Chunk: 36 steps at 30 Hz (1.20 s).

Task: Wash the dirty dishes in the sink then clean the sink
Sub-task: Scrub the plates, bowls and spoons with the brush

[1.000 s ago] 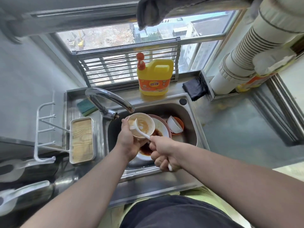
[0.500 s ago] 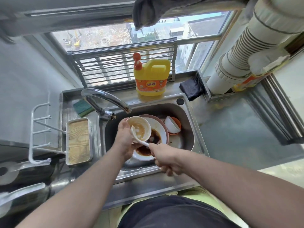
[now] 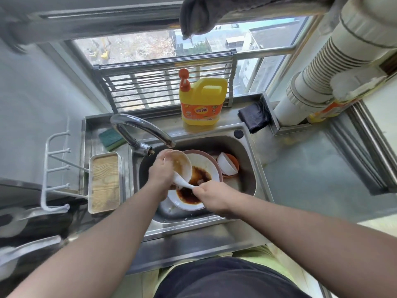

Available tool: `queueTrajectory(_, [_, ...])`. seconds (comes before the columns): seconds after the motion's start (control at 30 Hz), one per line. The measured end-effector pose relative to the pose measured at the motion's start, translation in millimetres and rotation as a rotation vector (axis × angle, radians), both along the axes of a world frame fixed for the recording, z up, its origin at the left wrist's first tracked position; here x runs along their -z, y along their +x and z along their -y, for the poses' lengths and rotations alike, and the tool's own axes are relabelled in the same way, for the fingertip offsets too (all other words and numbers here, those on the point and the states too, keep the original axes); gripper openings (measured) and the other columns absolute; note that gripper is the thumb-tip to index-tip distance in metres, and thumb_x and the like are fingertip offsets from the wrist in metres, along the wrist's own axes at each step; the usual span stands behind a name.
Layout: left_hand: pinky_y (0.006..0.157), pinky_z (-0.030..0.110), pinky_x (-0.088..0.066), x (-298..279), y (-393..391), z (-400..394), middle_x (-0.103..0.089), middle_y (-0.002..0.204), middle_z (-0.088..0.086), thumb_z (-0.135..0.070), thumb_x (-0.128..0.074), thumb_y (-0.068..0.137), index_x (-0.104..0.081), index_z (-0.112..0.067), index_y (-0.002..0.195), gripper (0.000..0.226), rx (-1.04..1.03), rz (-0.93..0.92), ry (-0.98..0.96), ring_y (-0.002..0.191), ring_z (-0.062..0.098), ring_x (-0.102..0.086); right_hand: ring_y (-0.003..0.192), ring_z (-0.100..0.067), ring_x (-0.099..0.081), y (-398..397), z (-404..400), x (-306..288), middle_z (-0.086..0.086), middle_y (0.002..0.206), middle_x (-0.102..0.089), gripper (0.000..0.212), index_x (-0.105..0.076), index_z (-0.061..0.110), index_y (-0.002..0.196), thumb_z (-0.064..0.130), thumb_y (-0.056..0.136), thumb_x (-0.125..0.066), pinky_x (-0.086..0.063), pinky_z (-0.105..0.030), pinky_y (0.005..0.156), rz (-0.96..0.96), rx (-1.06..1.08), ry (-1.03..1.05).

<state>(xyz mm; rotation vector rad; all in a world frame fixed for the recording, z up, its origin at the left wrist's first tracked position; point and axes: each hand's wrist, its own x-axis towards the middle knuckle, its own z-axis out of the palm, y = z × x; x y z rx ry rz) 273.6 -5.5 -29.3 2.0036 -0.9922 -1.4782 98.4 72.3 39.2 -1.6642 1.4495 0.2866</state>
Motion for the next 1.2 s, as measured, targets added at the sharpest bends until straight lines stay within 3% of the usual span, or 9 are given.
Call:
queueTrajectory(0.13, [0.069, 0.055, -0.064, 4.9, 4.6, -21.6, -0.067, 0.117, 0.015, -0.072, -0.030, 0.103, -0.060, -0.039, 0.116, 0.046, 0.136, -0.077, 0.283, 0.100, 0.038, -0.071, 0.063, -0.020, -0.051, -15.8, 17.3, 3.8, 0.006, 0.071, -0.051, 0.030, -0.065, 0.030, 0.100, 0.046, 0.109, -0.042, -0.037, -0.031, 0.054, -0.380, -0.205, -0.435])
queueTrajectory(0.23, [0.060, 0.046, -0.063, -1.1, 13.0, -21.9, -0.068, 0.113, 0.024, -0.080, -0.025, 0.098, -0.054, -0.026, 0.127, 0.068, 0.274, -0.069, 0.447, 0.090, 0.041, -0.076, 0.077, -0.029, -0.064, -26.6, 34.5, 2.4, 0.002, 0.081, -0.063, 0.023, -0.068, 0.031, 0.111, 0.035, 0.110, -0.046, -0.031, -0.030, 0.051, -0.426, -0.417, -0.565])
queueTrajectory(0.5, [0.081, 0.047, -0.063, 6.4, 15.5, -17.7, -0.065, 0.120, 0.008, -0.065, -0.030, 0.108, -0.062, -0.035, 0.129, 0.049, 0.395, 0.089, 0.195, 0.100, 0.029, -0.067, 0.053, -0.017, -0.039, -21.3, 23.1, 17.6, 0.005, 0.065, -0.045, 0.036, -0.062, 0.031, 0.089, 0.050, 0.108, -0.039, -0.032, -0.029, 0.046, -0.413, -0.311, -0.467])
queueTrajectory(0.6, [0.061, 0.041, -0.062, 7.9, 11.2, -24.3, -0.063, 0.117, 0.006, -0.062, -0.033, 0.108, -0.057, -0.039, 0.132, 0.041, 0.480, 0.146, 0.170, 0.096, 0.027, -0.066, 0.057, -0.017, -0.040, -30.9, 28.7, 14.8, 0.004, 0.072, -0.047, 0.030, -0.061, 0.031, 0.096, 0.045, 0.109, -0.039, -0.039, -0.032, 0.048, -0.463, -0.269, -0.428])
queueTrajectory(0.73, [0.067, 0.034, -0.061, 7.8, 7.1, -17.8, -0.057, 0.124, 0.009, -0.069, -0.036, 0.103, -0.060, -0.050, 0.128, 0.040, 0.355, 0.176, -0.101, 0.099, 0.024, -0.063, 0.072, -0.030, -0.059, -19.3, -2.3, 29.8, 0.001, 0.075, -0.046, 0.031, -0.058, 0.017, 0.125, 0.033, 0.109, -0.038, -0.046, -0.032, 0.056, -0.221, 0.094, 0.057])
queueTrajectory(0.83, [0.091, 0.037, -0.052, 12.1, -3.8, -34.4, -0.040, 0.121, 0.005, -0.077, -0.032, 0.095, -0.056, -0.055, 0.126, 0.044, 0.207, 0.158, -0.279, 0.098, 0.015, -0.055, 0.045, -0.019, -0.038, -7.3, -13.6, 35.2, 0.000, 0.058, -0.039, 0.048, -0.054, 0.015, 0.102, 0.059, 0.100, -0.036, -0.027, -0.019, 0.044, 0.063, 0.577, 0.554])
queueTrajectory(0.9, [0.095, 0.029, -0.044, 16.8, -5.8, -47.7, -0.035, 0.117, 0.003, -0.074, -0.033, 0.095, -0.055, -0.056, 0.126, 0.042, 0.202, 0.173, -0.341, 0.098, 0.007, -0.048, 0.050, -0.017, -0.040, -21.1, -9.3, 28.5, -0.001, 0.067, -0.047, 0.037, -0.046, 0.023, 0.090, 0.055, 0.104, -0.032, -0.031, -0.020, 0.045, 0.065, 0.405, 0.483])
queueTrajectory(1.07, [0.109, 0.033, -0.042, 32.4, -20.3, -60.3, -0.036, 0.122, 0.003, -0.069, -0.034, 0.095, -0.057, -0.050, 0.137, 0.051, 0.234, 0.171, -0.254, 0.098, 0.009, -0.050, 0.071, -0.017, -0.059, -69.3, 13.2, 18.8, 0.004, 0.083, -0.063, 0.049, -0.058, 0.028, 0.093, 0.061, 0.109, -0.025, -0.041, -0.032, 0.053, -0.457, -0.072, -0.191])
queueTrajectory(1.2, [0.103, 0.028, -0.041, 33.5, -64.5, -43.7, -0.032, 0.123, -0.004, -0.071, -0.036, 0.095, -0.053, -0.053, 0.137, 0.049, 0.169, 0.131, -0.219, 0.097, 0.006, -0.048, 0.065, -0.024, -0.058, -63.2, -26.0, 41.5, -0.003, 0.084, -0.062, 0.051, -0.061, 0.020, 0.098, 0.059, 0.108, -0.029, -0.042, -0.031, 0.054, -0.127, 0.295, 0.157])
